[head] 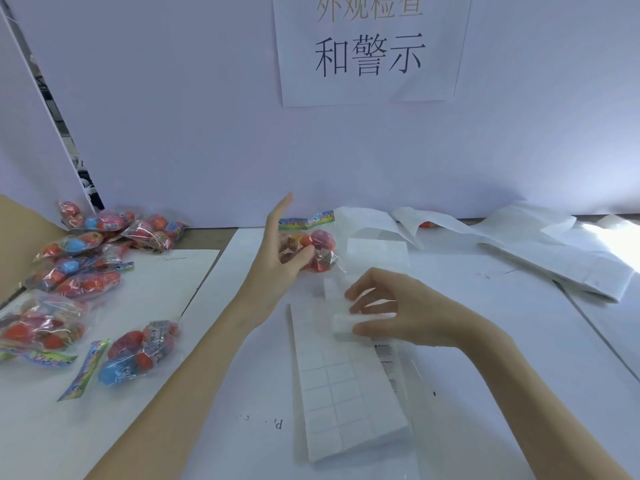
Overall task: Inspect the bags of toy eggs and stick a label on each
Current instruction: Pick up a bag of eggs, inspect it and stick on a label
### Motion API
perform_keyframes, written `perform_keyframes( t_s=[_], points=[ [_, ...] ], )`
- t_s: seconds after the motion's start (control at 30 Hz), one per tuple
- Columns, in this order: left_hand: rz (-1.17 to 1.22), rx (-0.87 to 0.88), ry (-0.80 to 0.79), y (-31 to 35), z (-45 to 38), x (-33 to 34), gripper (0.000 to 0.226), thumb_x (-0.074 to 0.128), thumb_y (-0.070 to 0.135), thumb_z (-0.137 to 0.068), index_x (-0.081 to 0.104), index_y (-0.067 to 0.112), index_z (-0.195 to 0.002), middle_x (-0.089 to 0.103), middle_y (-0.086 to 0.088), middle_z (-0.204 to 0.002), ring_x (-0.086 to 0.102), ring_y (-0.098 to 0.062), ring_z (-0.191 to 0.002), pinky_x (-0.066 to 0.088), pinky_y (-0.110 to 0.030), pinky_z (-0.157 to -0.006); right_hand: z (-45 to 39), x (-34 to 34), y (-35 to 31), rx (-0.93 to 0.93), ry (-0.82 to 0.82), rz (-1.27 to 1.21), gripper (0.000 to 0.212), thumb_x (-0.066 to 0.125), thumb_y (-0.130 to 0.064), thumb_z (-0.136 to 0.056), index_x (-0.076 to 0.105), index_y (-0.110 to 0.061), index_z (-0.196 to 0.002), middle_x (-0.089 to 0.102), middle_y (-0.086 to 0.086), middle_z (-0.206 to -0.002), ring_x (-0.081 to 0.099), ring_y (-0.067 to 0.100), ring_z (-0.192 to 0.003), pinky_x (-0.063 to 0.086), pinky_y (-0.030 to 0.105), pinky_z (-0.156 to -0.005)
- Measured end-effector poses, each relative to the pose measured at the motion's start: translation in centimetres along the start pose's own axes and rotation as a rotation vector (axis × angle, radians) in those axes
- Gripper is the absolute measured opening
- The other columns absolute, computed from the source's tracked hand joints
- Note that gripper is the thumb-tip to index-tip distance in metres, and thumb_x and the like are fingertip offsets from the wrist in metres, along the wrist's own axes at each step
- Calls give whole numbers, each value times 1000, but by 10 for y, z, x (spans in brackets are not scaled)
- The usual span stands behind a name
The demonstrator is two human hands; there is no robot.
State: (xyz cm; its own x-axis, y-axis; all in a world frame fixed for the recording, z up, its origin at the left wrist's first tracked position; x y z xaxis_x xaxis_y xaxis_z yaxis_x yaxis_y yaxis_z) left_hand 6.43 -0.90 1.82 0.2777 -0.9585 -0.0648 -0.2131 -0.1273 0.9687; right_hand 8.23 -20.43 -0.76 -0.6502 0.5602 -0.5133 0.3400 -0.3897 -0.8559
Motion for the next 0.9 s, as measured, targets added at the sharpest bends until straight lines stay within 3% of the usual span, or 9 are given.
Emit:
perform_keyframes(
  t_s=[0.07, 0.13, 0.23, 0.33, 0.4, 0.5, 0.67, 0.8, 0.9],
  points=[
    [-77, 62, 19, 4, 2, -1, 63, 54, 1, -105, 45, 53, -140, 67, -1, -125, 71, -11, -103, 57, -26, -90, -2, -10, 0, -18, 113, -7, 13, 85, -21, -87, 75, -19, -95, 75, -11, -109, 72, 2, -97, 57, 22, -90],
    [-166, 109, 19, 9, 4, 0, 46, 49, -2, -105, 57, 38, -127, 65, 2, -125, 69, -12, -107, 54, -27, -92, -4, -20, -3, -55, 260, 102, 6, 80, -25, -91, 78, -20, -92, 76, -12, -102, 70, 0, -93, 54, 19, -87],
    [-256, 126, -1, 12, 7, 7, 33, 52, -4, -103, 76, 17, -106, 63, -3, -126, 62, -12, -120, 49, -24, -98, -4, -26, -12, -154, 426, 213, 13, 70, -28, -99, 78, -20, -92, 66, -10, -99, 61, 0, -93, 45, 14, -84],
    [-252, 88, -125, 10, 12, 27, 18, 63, 10, -102, 78, 15, -113, 58, -3, -129, 58, -9, -123, 49, -24, -101, -2, -31, -15, -211, 538, 205, 18, 67, -24, -101, 78, -20, -88, 60, -7, -88, 57, 4, -87, 39, 12, -74],
    [-344, 120, -170, 10, 16, 36, 12, 73, 21, -96, 78, 17, -107, 56, -1, -118, 57, 6, -107, 45, -13, -93, -1, -32, -16, -239, 571, 205, 17, 66, -22, -102, 77, -21, -89, 62, -6, -85, 58, 9, -85, 41, 14, -73],
    [-398, 114, -84, 8, 14, 31, 11, 77, 20, -94, 73, 11, -89, 53, 3, -102, 54, 5, -86, 40, -10, -83, 2, -37, -16, -253, 608, 120, 10, 70, -26, -99, 75, -25, -107, 70, -15, -92, 64, 1, -92, 44, 9, -80],
    [-387, 41, -39, 0, 9, 22, 24, 72, 19, -97, 60, 8, -79, 51, 7, -94, 49, -13, -91, 37, -22, -84, 1, -40, -10, -234, 624, 102, 14, 76, -18, -94, 71, -27, -104, 70, -28, -99, 64, -4, -100, 43, 7, -85],
    [-354, 25, -67, 0, 11, 24, 25, 69, 21, -99, 64, 8, -79, 50, 1, -93, 48, -8, -85, 37, -20, -80, 0, -38, -10, -239, 609, 89, 10, 72, -15, -97, 73, -25, -97, 70, -30, -96, 65, 0, -93, 45, 10, -82],
    [-359, 23, -93, -1, 13, 30, 18, 70, 25, -99, 73, 14, -85, 56, -9, -104, 52, -5, -88, 40, -16, -83, 0, -37, -13, -249, 599, 94, 10, 71, -16, -98, 74, -24, -95, 71, -30, -87, 66, 2, -88, 47, 12, -80]
  ],
)
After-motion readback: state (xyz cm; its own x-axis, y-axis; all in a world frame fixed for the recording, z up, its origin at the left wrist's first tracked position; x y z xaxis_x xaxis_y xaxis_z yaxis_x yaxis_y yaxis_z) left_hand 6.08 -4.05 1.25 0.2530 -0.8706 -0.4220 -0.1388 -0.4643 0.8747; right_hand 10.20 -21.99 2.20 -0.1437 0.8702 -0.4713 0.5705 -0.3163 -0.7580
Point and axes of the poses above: each hand's wrist, its own z-axis away from the middle knuckle, its own x-axis out of the palm, y = z × x, the point moved 9 cm from there along -z, towards the middle knuckle
